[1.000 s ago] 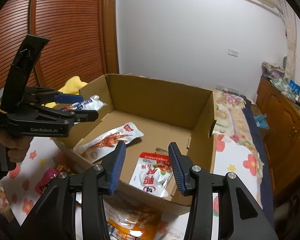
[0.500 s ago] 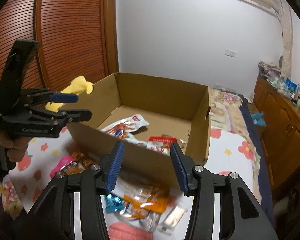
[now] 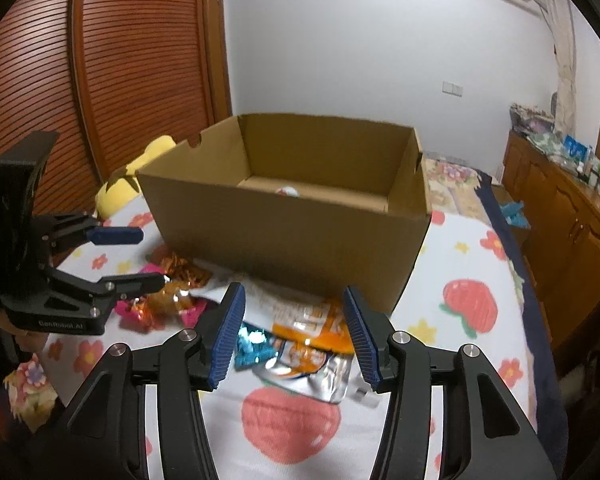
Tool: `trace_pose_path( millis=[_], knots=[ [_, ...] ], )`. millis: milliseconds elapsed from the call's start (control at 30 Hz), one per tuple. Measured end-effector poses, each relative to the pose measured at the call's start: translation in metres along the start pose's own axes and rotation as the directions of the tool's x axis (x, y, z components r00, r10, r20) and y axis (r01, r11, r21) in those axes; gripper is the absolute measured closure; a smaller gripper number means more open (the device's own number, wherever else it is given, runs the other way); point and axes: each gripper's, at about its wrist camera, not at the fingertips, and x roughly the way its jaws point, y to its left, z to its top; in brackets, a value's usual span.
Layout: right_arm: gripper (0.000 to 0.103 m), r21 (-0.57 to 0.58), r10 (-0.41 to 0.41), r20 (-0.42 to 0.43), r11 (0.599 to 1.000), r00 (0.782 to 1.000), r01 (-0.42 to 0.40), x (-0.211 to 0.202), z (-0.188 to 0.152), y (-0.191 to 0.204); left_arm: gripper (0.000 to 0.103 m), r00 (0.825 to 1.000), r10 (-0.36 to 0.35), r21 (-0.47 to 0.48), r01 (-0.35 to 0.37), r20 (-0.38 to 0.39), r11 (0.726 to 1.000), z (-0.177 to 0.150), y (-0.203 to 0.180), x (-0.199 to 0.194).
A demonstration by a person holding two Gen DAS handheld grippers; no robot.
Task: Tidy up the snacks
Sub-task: 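Grasp the pink snack pack with the left gripper while the right gripper grasps the white-orange packet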
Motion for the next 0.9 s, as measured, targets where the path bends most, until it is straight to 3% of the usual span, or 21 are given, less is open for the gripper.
trace_pose_path(
  millis=[300,467,800,900],
  knots=[
    [0.051,-0.004,0.008,-0.04,1.0,0.999,-0.008,0.011,-0.01,0.007,0.045,0.999,-0.032,0.015,0.033,-0.038,0.999,-0.01,0.0,0.016],
    [0.05,-0.02,0.016,-0.053,1.0,0.998,-0.017,0.017,-0.009,0.012,0.041,0.997,-0.025,0.04,0.027,-0.069,0.999,-0.006,-0.003,0.027],
    [0.049,-0.062,0.031,-0.099,0.997,0.995,-0.037,0.041,-0.005,0.016,0.04,0.996,-0.046,0.045,0.049,-0.071,0.998,-0.009,-0.003,0.032],
    [0.048,-0.07,0.042,-0.12,0.996,0.992,-0.051,0.052,-0.005,0.016,0.048,0.997,-0.045,0.025,0.047,-0.065,0.999,-0.011,0.001,0.029]
  ],
)
